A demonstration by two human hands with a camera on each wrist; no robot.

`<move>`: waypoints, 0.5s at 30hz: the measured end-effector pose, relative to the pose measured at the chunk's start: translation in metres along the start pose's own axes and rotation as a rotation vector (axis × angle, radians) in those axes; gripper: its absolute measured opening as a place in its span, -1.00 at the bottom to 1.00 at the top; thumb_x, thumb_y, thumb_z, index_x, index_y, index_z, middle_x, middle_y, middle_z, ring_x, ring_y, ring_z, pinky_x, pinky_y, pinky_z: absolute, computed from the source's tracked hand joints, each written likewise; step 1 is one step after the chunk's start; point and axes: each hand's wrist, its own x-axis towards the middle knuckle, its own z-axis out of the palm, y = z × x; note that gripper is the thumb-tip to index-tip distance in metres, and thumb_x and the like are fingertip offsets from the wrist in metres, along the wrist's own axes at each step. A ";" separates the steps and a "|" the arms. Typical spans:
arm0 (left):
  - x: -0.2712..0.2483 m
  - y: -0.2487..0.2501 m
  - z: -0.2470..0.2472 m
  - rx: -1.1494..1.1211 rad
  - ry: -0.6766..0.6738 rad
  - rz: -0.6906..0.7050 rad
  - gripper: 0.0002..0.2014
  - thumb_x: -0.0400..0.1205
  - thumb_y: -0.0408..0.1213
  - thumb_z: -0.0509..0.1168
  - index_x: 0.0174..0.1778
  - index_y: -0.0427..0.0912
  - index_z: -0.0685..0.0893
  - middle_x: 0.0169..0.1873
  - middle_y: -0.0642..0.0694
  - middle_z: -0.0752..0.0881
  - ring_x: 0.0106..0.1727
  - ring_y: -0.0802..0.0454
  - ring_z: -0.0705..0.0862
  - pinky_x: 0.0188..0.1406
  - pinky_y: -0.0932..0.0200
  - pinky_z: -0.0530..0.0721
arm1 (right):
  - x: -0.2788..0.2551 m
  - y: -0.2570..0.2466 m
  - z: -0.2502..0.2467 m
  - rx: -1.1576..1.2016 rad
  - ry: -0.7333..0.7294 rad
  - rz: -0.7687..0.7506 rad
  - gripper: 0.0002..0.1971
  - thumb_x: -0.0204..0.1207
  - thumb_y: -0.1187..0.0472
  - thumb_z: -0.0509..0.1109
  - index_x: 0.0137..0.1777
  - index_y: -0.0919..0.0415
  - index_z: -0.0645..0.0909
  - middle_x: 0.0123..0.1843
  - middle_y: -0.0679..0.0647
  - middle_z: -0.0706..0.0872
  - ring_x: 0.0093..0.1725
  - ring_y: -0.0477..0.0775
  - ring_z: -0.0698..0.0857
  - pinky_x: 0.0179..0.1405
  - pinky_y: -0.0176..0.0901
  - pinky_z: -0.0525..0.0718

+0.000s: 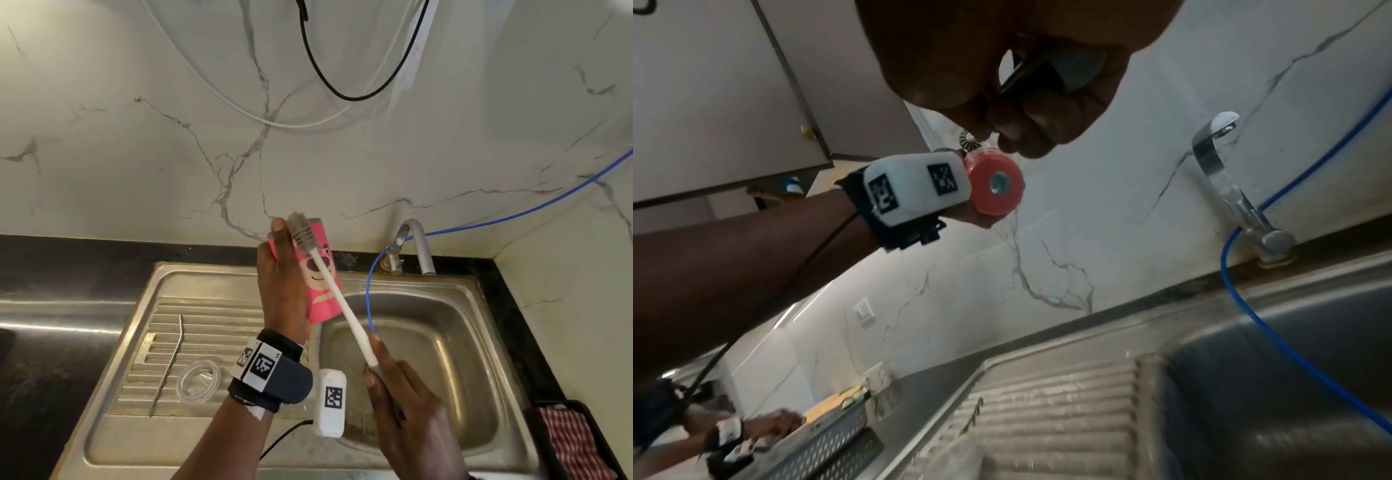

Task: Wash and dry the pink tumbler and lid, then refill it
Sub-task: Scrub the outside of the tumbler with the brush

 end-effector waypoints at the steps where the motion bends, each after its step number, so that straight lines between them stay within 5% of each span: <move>1: -0.005 -0.002 0.004 0.002 -0.031 -0.004 -0.37 0.74 0.39 0.16 0.31 -0.16 0.58 -0.13 -0.14 0.85 -0.15 -0.16 0.90 -0.03 -0.30 0.92 | 0.007 0.001 0.002 -0.001 0.004 0.005 -0.44 0.74 0.04 0.31 0.73 -0.13 0.40 -0.06 -0.20 0.63 -0.35 -0.22 0.58 -0.31 -0.50 0.54; 4: -0.004 0.002 0.006 0.026 -0.024 0.006 -0.39 0.73 0.38 0.15 0.31 -0.14 0.58 -0.17 -0.03 0.86 -0.17 -0.08 0.91 -0.10 -0.12 0.91 | 0.010 0.000 0.002 0.005 -0.014 0.004 -0.45 0.76 -0.01 0.27 0.74 -0.15 0.38 -0.04 -0.23 0.64 -0.29 -0.19 0.61 -0.28 -0.42 0.59; 8: 0.017 0.011 -0.008 -0.031 0.080 0.013 -0.30 0.72 0.45 0.12 0.40 -0.14 0.59 0.08 -0.22 0.85 0.01 -0.18 0.91 0.15 -0.37 0.88 | -0.020 0.000 -0.006 -0.005 -0.061 0.000 -0.52 0.78 -0.17 0.20 0.69 -0.30 0.43 0.14 -0.25 0.72 -0.29 -0.27 0.69 -0.23 -0.55 0.62; 15: -0.003 0.000 0.002 0.008 0.029 -0.005 -0.21 0.56 0.59 0.22 0.31 -0.10 0.63 0.08 -0.24 0.85 0.02 -0.30 0.91 0.12 -0.51 0.85 | 0.003 0.006 -0.002 0.016 0.003 0.025 -0.43 0.73 0.03 0.31 0.74 -0.13 0.39 -0.09 -0.15 0.64 -0.36 -0.14 0.62 -0.38 -0.34 0.61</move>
